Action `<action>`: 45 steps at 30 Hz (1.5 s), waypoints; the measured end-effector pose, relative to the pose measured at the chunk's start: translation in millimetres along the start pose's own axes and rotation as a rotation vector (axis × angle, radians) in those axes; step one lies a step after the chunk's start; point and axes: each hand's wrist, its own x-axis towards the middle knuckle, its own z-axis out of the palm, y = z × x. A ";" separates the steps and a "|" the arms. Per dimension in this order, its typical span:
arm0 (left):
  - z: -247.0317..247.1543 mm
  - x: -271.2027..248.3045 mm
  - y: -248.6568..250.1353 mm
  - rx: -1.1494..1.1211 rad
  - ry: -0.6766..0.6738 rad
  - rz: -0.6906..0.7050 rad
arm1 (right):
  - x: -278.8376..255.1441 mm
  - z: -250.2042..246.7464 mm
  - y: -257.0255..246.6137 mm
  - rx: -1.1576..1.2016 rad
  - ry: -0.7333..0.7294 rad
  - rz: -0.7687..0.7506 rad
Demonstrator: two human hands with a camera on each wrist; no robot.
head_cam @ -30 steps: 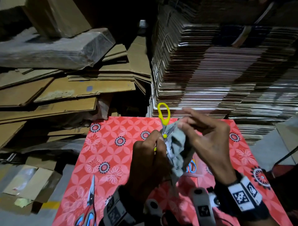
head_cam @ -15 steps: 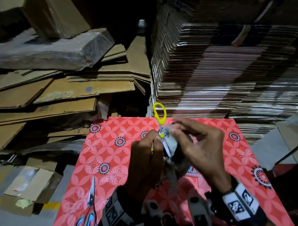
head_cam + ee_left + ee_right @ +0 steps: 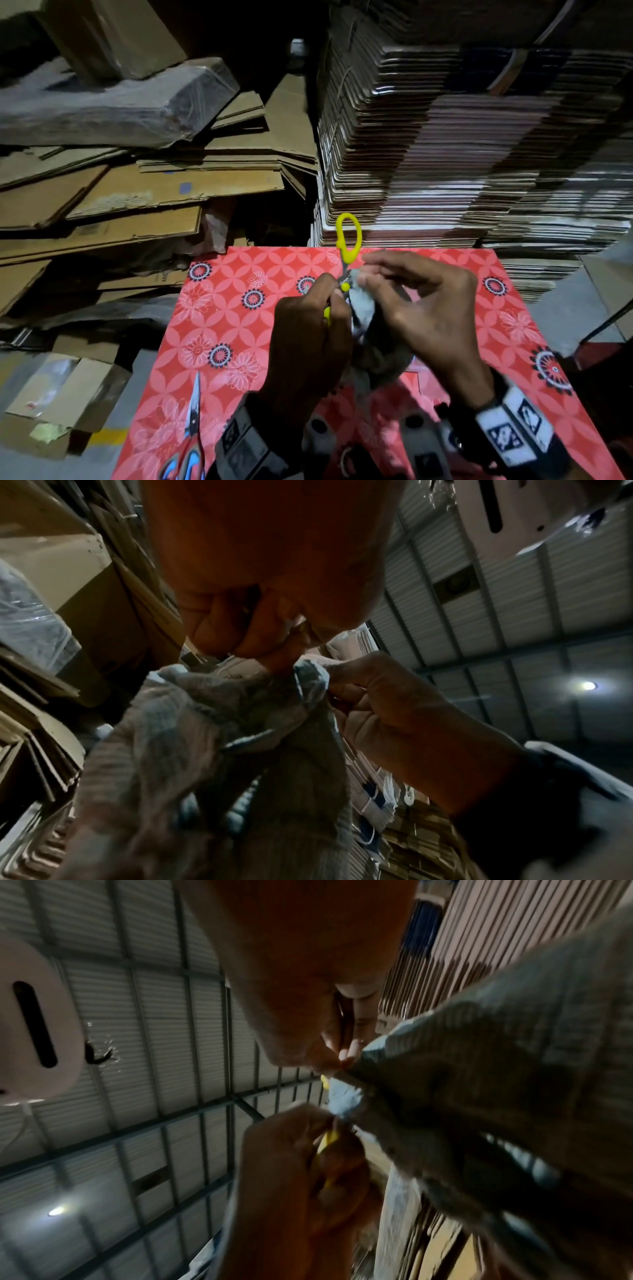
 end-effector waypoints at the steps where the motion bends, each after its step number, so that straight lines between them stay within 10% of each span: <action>1: 0.2 -0.1 1.3 0.008 -0.005 0.010 | 7.4 -5.1 5.0 0.015 0.044 0.021; 16: -4.3 -0.9 7.9 -0.089 0.027 -0.049 | 25.8 -32.2 -2.8 0.100 0.178 -0.013; 27: -4.9 2.0 14.0 -0.057 0.047 -0.009 | -8.7 5.8 -19.7 -0.156 -0.006 -0.177; 45: 3.7 2.2 5.4 0.019 0.054 0.021 | 2.3 0.7 -15.7 -0.004 -0.006 0.020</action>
